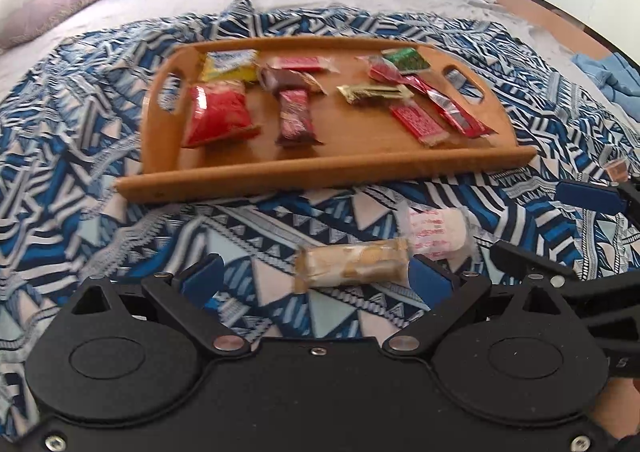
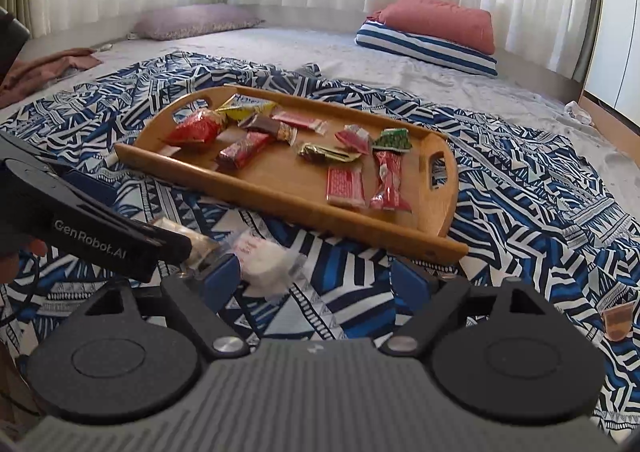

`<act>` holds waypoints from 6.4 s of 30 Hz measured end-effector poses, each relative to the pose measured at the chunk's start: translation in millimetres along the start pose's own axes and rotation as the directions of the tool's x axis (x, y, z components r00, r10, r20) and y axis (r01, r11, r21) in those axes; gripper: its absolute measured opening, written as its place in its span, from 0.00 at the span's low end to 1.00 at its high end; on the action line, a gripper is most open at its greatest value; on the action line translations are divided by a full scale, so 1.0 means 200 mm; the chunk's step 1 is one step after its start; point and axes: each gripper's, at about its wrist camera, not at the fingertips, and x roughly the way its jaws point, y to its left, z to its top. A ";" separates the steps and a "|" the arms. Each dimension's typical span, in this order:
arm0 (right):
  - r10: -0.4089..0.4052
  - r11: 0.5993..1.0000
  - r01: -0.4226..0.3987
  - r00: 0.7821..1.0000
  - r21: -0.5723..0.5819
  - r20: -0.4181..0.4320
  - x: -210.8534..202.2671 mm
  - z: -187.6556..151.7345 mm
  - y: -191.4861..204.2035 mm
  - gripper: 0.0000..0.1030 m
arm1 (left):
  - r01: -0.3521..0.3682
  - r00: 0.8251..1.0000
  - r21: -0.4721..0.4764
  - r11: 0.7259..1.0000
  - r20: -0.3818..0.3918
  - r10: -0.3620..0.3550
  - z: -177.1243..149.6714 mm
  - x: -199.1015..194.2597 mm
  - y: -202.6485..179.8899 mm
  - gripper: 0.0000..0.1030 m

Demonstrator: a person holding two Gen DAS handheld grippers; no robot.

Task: Organize snacks
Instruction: 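Move both tools back to the remaining snacks on the bedspread, then grasp the tan wrapped bar with the left tool while the right grasps the white-and-pink pastry pack, then carry both held snacks over the tray and lower them onto it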

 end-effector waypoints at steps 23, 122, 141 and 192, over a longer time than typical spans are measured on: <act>0.049 0.999 -0.049 0.998 -0.008 -0.039 0.16 0.00 0.06 0.88 | 0.055 0.998 -0.095 0.994 0.023 -0.053 0.06 0.03 0.10 0.31; 0.161 0.983 -0.166 0.984 -0.077 -0.076 0.25 0.02 0.10 0.45 | 0.030 0.997 0.069 0.997 0.071 -0.035 -0.02 0.07 -0.01 0.21; 0.080 0.995 -0.081 0.997 0.054 0.015 0.14 0.16 0.03 0.45 | 0.032 0.989 0.000 0.999 0.143 -0.031 0.13 -0.03 0.06 0.21; 0.022 0.987 -0.015 0.999 0.163 -0.043 0.67 0.38 -0.01 0.46 | -0.076 0.993 -0.115 0.990 0.082 0.086 0.46 0.35 0.25 0.21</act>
